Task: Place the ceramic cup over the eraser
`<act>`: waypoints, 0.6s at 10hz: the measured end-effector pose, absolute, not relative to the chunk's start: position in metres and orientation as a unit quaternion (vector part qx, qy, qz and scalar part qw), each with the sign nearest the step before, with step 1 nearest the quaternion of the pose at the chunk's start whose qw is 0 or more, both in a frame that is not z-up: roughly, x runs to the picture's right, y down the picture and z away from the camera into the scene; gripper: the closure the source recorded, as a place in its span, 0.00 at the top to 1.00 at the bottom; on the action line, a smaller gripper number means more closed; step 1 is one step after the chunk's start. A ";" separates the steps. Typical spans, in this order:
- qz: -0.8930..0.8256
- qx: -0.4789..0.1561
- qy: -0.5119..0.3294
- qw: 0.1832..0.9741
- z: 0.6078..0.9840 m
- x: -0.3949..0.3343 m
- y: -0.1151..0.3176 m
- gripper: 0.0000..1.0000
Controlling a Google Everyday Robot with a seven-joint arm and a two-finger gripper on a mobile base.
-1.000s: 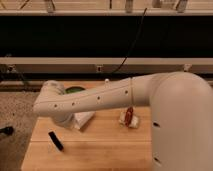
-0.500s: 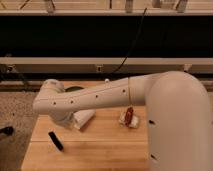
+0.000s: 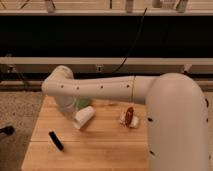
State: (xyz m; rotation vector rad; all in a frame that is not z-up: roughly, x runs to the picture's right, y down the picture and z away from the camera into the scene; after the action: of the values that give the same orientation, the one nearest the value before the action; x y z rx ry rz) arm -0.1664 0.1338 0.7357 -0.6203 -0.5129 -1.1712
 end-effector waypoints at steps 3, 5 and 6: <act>-0.501 -0.293 -0.265 0.770 0.758 -0.142 0.119 0.80; -0.483 -0.293 -0.268 0.781 0.772 -0.128 0.118 0.80; -0.479 -0.293 -0.267 0.783 0.775 -0.125 0.118 0.80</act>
State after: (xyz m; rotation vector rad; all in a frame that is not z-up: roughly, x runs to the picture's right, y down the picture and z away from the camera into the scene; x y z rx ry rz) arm -0.1253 0.1180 0.7753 -0.6320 -0.5767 -1.0331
